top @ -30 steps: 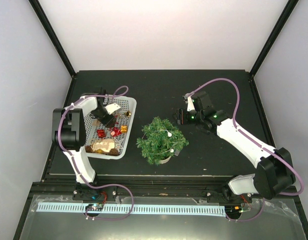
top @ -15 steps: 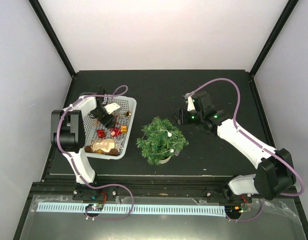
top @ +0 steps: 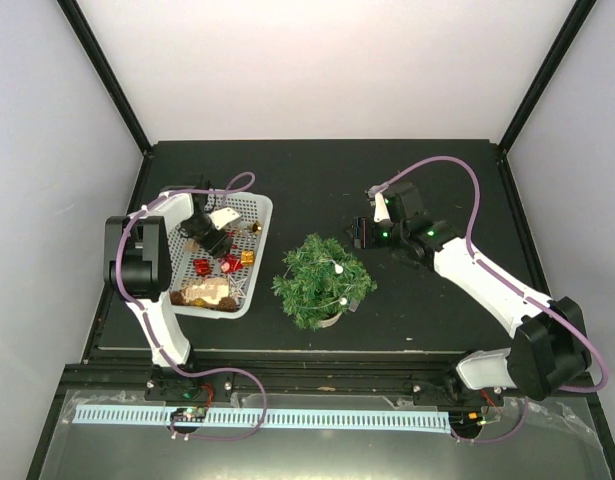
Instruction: Decorate the small christmas tree
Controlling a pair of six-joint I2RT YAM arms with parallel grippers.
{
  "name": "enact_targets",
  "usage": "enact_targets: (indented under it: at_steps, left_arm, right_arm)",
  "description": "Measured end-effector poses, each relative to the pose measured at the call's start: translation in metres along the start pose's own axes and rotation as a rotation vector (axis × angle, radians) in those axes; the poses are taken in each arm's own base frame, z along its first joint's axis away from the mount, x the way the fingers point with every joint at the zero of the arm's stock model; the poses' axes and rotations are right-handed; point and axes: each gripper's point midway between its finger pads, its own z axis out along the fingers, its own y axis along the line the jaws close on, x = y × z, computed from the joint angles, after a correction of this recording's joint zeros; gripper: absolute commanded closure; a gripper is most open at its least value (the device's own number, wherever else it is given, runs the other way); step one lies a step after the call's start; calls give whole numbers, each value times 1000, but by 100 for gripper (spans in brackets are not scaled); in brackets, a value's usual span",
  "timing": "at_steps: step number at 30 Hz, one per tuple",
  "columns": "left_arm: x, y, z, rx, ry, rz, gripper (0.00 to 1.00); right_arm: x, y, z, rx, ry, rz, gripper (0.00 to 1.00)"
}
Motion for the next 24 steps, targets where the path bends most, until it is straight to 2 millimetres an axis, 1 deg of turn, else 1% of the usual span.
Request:
enact_targets:
  at_steps: [3, 8, 12, 19, 24]
  left_arm:
    - [-1, 2, 0, -3, -1, -6, 40]
    - [-4, 7, 0, -17, -9, -9, 48]
    - [-5, 8, 0, -19, -12, -8, 50]
    - [-5, 8, -1, -19, -14, -8, 51]
    - [-5, 8, -1, -16, -11, -5, 53]
  right_arm:
    - [-1, 1, 0, -5, -2, -1, 35]
    - [-1, 2, 0, -12, -1, -1, 35]
    - [-1, 3, 0, -15, -5, -2, 35]
    - [-1, 3, 0, -17, -4, -2, 35]
    - [-1, 4, 0, -21, -2, -2, 35]
